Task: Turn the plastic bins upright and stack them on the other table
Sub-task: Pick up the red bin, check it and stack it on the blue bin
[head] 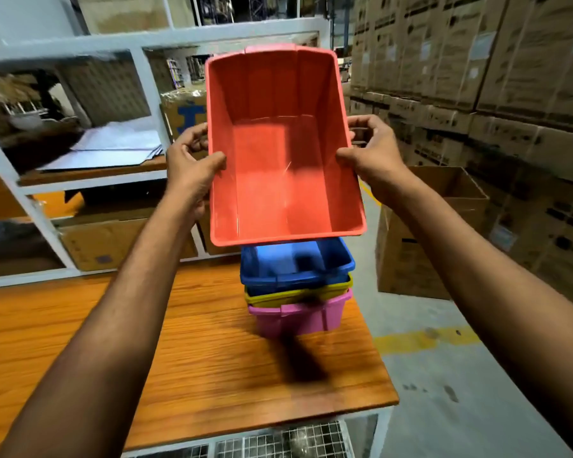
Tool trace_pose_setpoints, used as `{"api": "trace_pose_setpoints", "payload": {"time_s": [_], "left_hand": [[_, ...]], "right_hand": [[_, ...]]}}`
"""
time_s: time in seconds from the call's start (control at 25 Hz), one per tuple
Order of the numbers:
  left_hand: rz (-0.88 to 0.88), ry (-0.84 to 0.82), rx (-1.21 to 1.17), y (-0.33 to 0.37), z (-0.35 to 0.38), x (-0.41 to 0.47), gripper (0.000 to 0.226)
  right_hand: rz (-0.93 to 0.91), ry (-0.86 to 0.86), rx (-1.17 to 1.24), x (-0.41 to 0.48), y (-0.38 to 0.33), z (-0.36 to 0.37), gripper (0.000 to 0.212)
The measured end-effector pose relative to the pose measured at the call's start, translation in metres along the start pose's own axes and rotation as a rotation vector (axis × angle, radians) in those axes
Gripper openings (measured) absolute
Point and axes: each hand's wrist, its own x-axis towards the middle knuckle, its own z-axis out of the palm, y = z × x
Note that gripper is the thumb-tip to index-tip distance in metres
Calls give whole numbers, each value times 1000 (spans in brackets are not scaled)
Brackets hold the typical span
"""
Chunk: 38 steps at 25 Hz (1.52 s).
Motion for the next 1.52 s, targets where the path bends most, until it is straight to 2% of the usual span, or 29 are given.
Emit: {"api": "trace_pose_setpoints", "payload": {"time_s": [0.16,0.4,0.68,0.84,0.92,1.08,1.28,1.44,1.52], "left_hand": [[-99,12,-6,-29,-8,8,59],[-350,-5,-2,-58,1,16,50],[-565,-74,114,-97,8,20,44],[-608,-120,134,-105,17,17,27],[-634,-129,152,-108,20,12,17],[-699,-149,182,-117,20,-2,16],[-721,-123,144,-128,18,-9,27],[-665,-74,135,-120,16,-19,40],[-557,8,152,-111,12,-27,48]], "right_hand": [[44,-30,-41,11,15,18,45],[208,-77,-107,26,35,28,26],[419,-139,-191,32,65,24,33],[528,-129,-258,31,82,23,36],[565,-122,-272,31,91,21,30],[618,-159,-296,30,108,18,19],[655,-161,-301,22,122,21,17],[662,-133,-192,17,116,16,28],[576,-64,-172,10,107,10,41]]}}
